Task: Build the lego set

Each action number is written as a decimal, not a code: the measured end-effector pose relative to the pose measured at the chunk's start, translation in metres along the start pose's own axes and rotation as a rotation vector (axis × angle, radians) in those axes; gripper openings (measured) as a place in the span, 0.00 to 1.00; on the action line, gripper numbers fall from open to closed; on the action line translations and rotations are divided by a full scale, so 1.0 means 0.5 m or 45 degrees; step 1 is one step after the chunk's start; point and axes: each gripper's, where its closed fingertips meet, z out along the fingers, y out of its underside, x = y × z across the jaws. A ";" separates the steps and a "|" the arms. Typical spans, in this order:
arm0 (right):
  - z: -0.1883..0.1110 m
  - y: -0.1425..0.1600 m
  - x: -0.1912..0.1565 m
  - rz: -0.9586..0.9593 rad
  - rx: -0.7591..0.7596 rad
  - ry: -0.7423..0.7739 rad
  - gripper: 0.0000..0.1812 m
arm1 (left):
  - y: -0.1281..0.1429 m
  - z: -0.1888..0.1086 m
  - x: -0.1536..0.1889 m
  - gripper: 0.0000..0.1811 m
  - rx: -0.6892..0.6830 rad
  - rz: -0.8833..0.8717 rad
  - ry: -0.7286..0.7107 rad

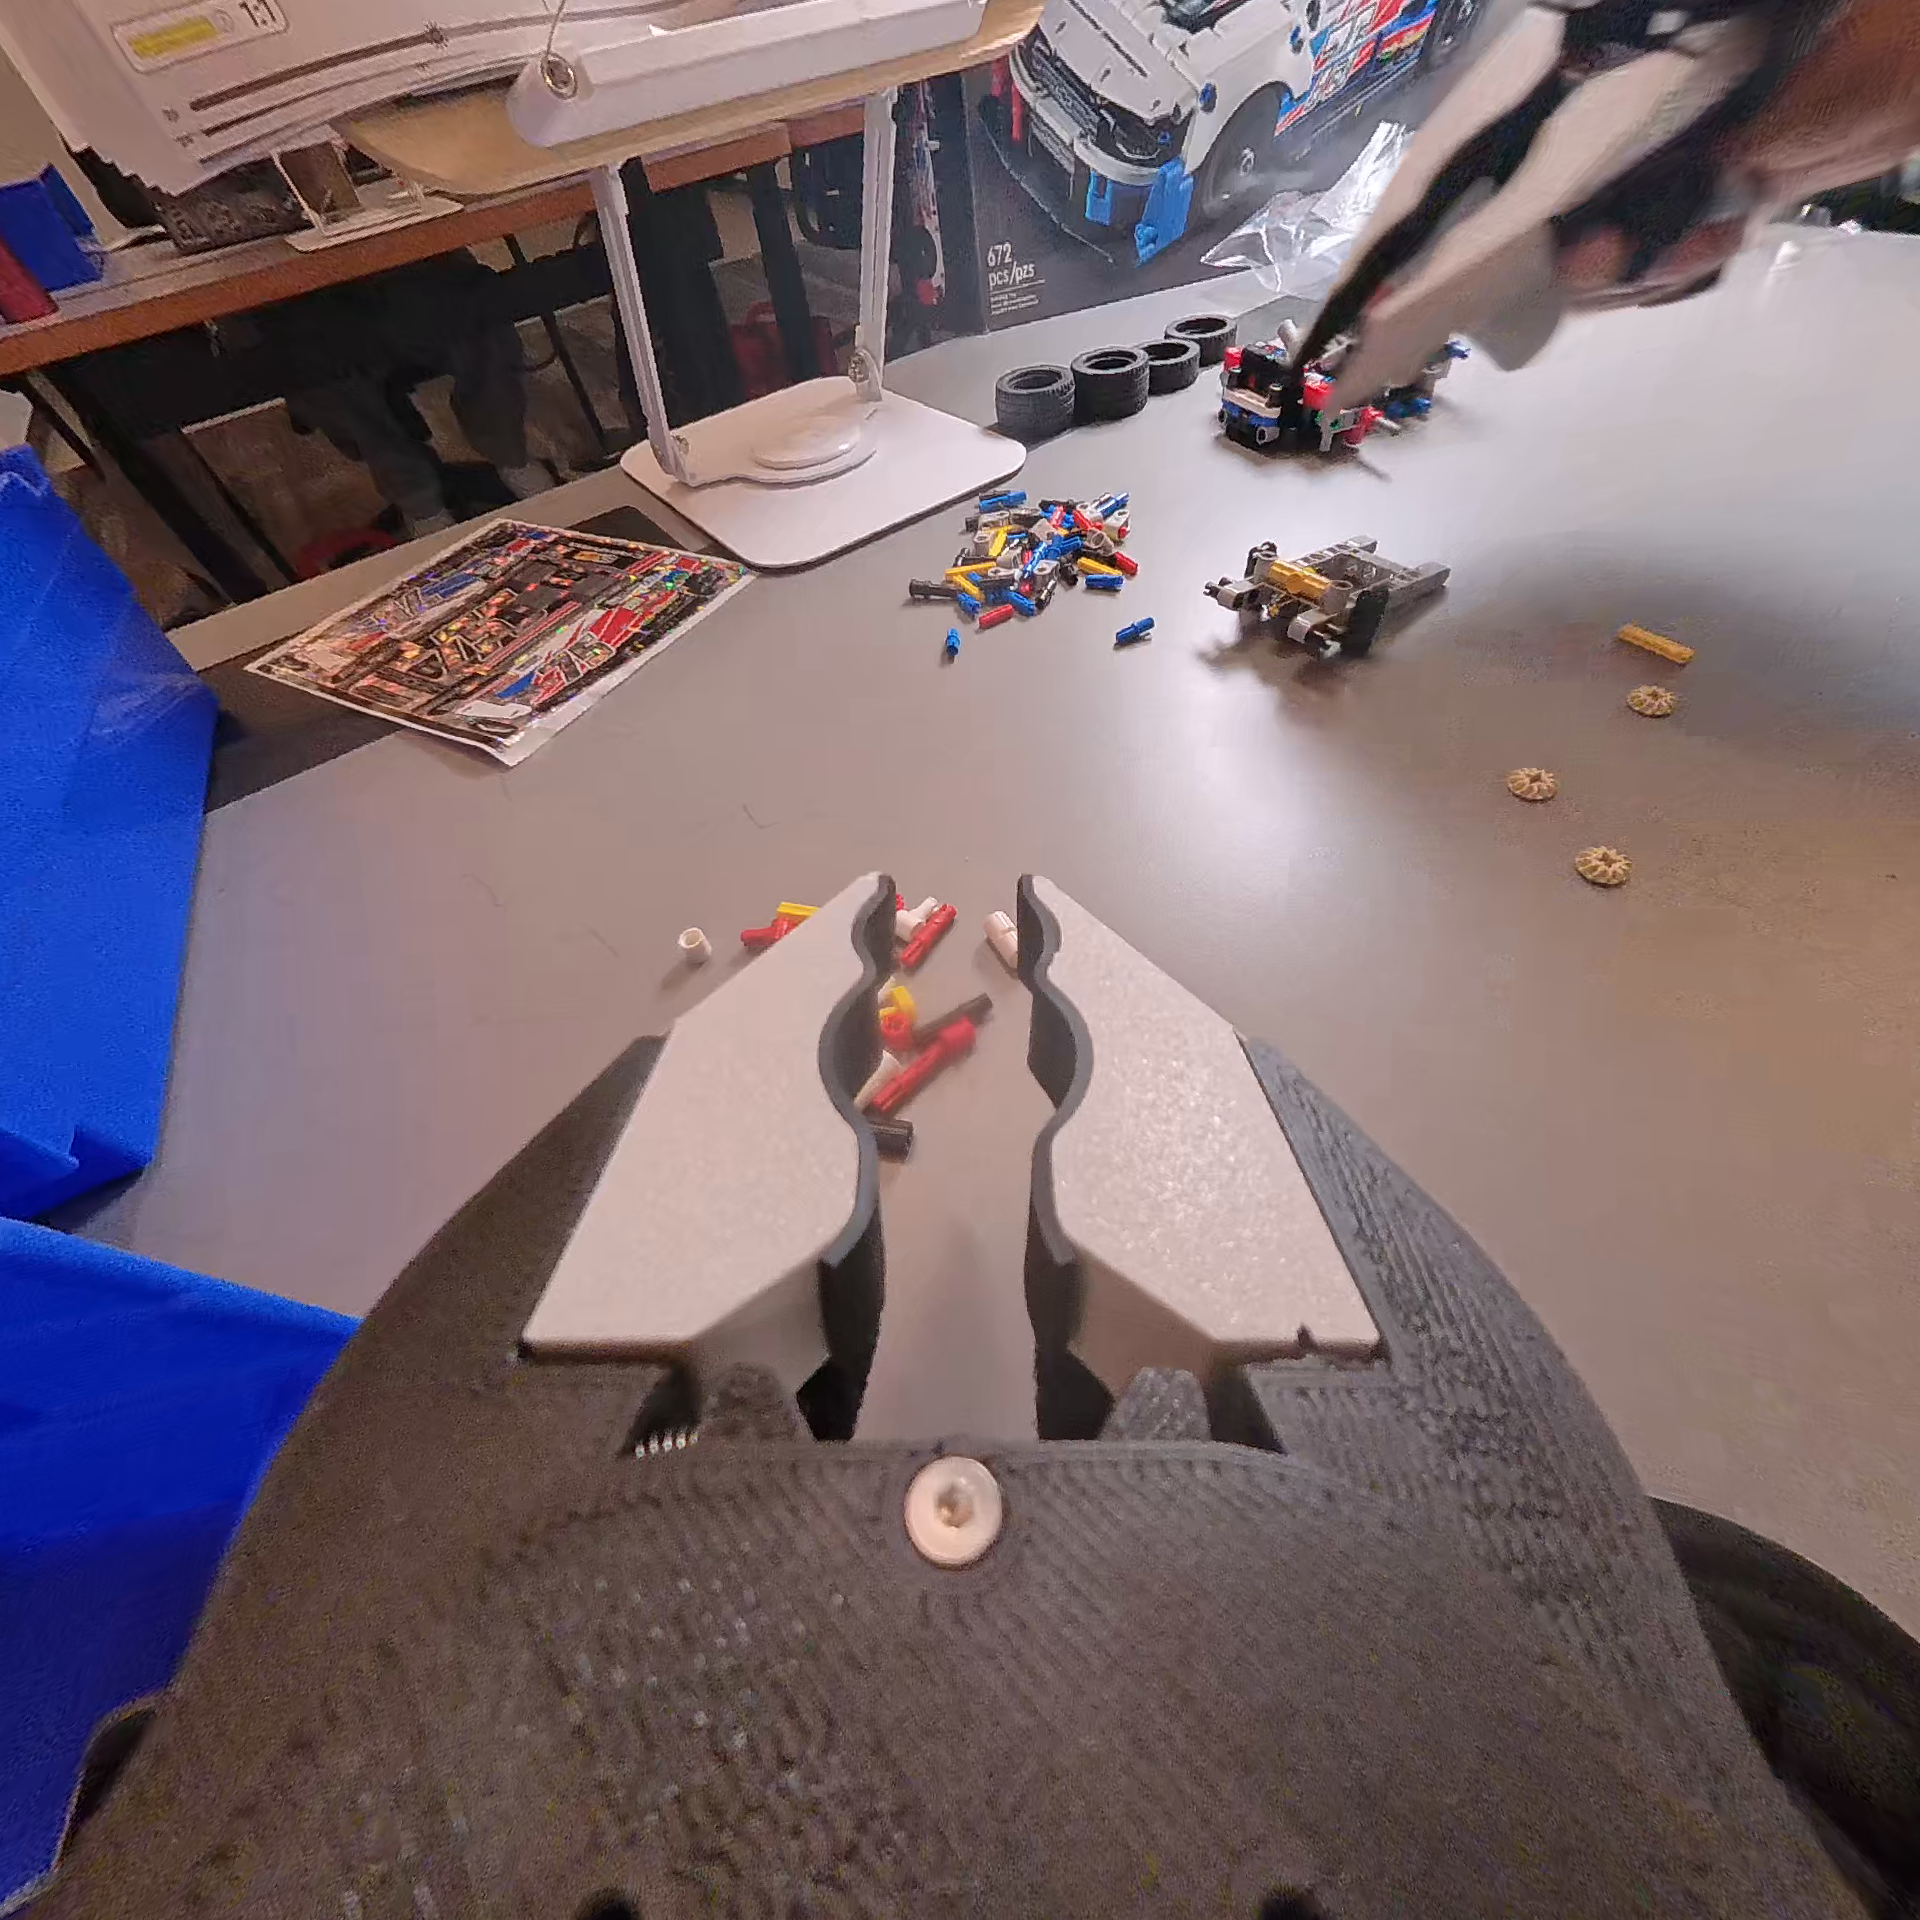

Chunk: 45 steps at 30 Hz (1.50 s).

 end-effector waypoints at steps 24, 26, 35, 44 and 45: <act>0.190 0.024 0.049 -0.283 -0.427 -0.376 0.16 | 0.009 -0.010 -0.022 0.12 -0.004 -0.044 -0.016; 0.189 0.025 0.049 -0.284 -0.437 -0.388 0.16 | 0.011 -0.009 -0.021 0.12 -0.008 -0.043 -0.011; 0.189 0.026 0.044 -0.279 -0.432 -0.414 0.12 | 0.013 -0.009 -0.021 0.12 -0.016 -0.046 -0.004; 0.046 -0.080 -0.013 -0.179 -0.093 -0.372 0.12 | 0.003 -0.016 -0.023 0.12 0.017 -0.040 -0.016; 0.024 -0.062 -0.035 -0.186 -0.119 -0.376 0.12 | 0.001 -0.017 -0.022 0.12 0.022 -0.037 -0.015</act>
